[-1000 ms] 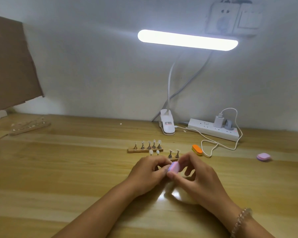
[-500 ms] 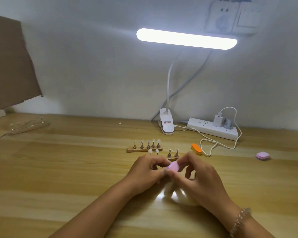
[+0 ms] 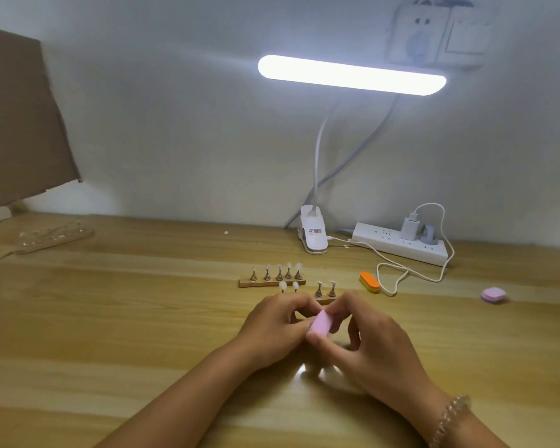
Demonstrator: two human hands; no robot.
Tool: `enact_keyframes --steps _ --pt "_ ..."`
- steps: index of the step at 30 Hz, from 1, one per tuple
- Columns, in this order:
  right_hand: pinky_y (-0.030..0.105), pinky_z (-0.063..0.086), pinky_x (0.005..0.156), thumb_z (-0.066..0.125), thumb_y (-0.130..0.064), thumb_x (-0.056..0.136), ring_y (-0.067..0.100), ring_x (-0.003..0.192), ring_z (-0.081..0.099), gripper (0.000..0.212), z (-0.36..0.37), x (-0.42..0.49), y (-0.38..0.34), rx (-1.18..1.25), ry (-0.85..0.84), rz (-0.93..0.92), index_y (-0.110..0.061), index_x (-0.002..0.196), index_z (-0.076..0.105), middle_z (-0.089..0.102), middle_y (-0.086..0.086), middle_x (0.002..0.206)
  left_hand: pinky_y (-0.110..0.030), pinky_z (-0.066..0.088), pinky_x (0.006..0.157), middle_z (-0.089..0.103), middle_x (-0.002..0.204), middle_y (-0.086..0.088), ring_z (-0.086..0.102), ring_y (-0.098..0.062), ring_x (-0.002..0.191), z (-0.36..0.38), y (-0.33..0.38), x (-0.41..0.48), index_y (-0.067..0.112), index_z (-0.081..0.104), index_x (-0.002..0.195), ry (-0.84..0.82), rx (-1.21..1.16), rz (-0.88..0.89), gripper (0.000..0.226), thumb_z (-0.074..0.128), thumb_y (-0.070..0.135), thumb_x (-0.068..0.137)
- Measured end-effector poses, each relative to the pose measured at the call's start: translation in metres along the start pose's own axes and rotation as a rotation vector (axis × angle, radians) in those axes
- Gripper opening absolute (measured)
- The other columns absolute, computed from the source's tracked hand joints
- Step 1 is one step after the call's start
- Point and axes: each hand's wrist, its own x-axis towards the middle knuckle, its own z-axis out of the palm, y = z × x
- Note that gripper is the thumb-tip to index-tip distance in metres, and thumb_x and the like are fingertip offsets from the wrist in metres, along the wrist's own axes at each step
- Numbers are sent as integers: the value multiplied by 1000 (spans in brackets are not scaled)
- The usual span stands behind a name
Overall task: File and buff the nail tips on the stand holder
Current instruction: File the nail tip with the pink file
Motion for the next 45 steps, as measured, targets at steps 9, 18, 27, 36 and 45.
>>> enact_keyframes --steps 9,18,27,36,45 --pt "27 42 56 64 -66 75 3 62 56 36 -2 6 7 60 15 112 -32 85 54 64 -24 84 -25 38 63 71 91 18 50 7 58 1 -1 0 33 73 100 15 82 6 13 64 28 94" --pt "24 37 57 66 -59 76 -1 63 54 33 -2 4 6 -26 22 110 -33 88 49 64 -23 87 -42 52 70 68 83 14 55 -9 57 0 1 1 24 72 102 32 14 -4 14 58 23 100" --pt "24 38 56 60 -65 72 2 66 54 37 1 2 5 20 27 32 -33 89 51 64 -22 87 -41 54 66 70 83 18 60 -15 59 -2 5 1 21 72 99 30 -111 -5 13 58 21 100" --pt "29 50 60 68 -56 76 13 63 57 29 2 8 11 184 37 31 -35 89 54 65 -21 92 -44 53 73 68 86 16 57 -9 62 0 3 0 30 70 101 -15 -5 4 14 58 23 99" --pt "39 52 63 67 -57 75 13 60 57 30 2 7 11 144 75 47 -34 90 55 65 -22 92 -44 51 74 68 86 17 52 -10 68 -2 5 -1 33 69 95 -18 32 -4 14 56 28 100"
